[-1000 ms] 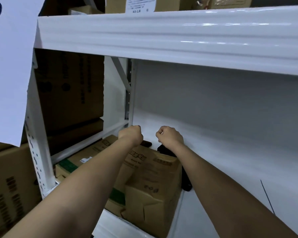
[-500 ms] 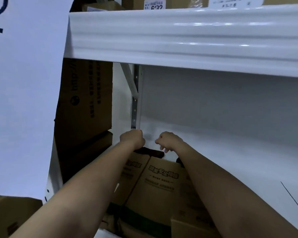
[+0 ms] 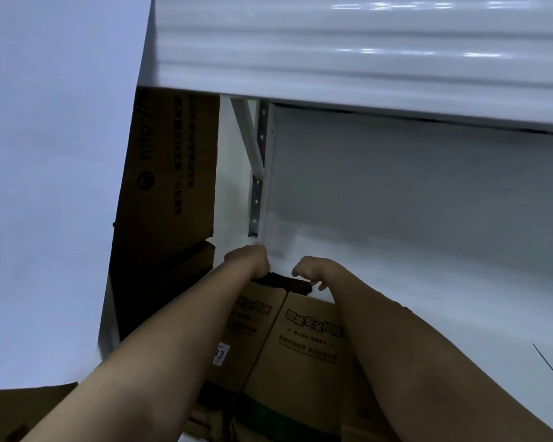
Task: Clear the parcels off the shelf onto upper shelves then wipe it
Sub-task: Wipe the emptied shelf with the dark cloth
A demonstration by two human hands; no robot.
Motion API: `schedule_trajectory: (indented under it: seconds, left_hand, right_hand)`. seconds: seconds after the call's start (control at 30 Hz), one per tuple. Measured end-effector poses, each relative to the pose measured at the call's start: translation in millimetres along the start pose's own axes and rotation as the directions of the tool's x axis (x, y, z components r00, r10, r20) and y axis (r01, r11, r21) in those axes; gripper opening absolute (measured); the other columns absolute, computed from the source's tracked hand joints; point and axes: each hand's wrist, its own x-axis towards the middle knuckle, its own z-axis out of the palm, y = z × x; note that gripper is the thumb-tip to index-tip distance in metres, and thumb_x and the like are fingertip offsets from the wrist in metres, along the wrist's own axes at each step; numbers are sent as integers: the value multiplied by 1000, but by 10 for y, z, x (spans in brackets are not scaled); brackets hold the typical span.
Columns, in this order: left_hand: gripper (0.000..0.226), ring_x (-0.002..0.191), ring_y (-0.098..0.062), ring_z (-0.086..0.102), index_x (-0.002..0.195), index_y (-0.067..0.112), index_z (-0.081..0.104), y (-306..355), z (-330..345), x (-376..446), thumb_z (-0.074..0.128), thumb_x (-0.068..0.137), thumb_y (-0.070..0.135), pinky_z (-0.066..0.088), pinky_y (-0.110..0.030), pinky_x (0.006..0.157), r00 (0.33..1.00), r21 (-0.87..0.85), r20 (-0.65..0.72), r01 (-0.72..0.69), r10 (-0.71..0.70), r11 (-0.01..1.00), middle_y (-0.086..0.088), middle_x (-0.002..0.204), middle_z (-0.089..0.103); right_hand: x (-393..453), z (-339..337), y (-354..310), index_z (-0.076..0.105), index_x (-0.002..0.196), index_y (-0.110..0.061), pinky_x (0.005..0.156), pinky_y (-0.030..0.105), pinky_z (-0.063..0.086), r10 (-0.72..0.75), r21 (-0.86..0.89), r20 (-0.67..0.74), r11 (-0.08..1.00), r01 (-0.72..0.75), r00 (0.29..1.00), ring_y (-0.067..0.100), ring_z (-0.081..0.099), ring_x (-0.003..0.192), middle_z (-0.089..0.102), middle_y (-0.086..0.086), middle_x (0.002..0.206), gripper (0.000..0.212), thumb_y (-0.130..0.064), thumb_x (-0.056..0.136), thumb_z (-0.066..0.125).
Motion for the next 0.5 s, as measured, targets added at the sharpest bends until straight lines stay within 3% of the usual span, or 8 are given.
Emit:
schedule_trajectory:
  seconds: [0.1,0.2,0.27,0.4,0.5]
  left_hand:
    - [50,111,-26,52,142,16,38,-42,9,69,44,93,19,45,-41,98,999,-10,44,-15,15,1000,-9,131,51]
    - [50,114,-26,51,144,13,36,-79,-11,100,44,95,21,43,-39,100,996,-10,85,-11,11,1000,-11,134,49]
    - [48,120,-27,48,144,9,35,-85,-13,109,42,97,21,41,-36,102,993,11,117,5,-6,1000,-12,139,45]
    - [51,125,-28,44,146,9,31,-68,-5,160,41,97,20,37,-39,106,991,31,133,25,-29,999,-13,145,39]
    - [54,126,-29,44,148,11,26,-41,-20,177,40,97,21,35,-41,107,989,36,141,25,-30,999,-13,145,39]
  right_hand:
    - [69,-16,-15,48,129,1,77,30,36,11,0,-34,1000,-11,999,22,45,88,46,11,100,34,-11,99,38]
    - [115,-53,-3,34,143,-1,100,33,37,32,10,-29,999,-32,999,29,43,128,39,16,143,45,-18,102,39]
    - [120,-59,14,31,145,-1,106,33,33,34,-7,-17,999,-34,999,29,36,136,31,16,151,47,-20,103,38]
    - [145,-49,48,43,138,4,92,31,41,25,-94,51,995,-20,998,29,47,127,45,20,139,41,-14,102,37]
    - [235,-12,62,44,137,5,80,27,36,13,-92,85,996,-5,996,22,45,99,49,18,117,42,-15,101,38]
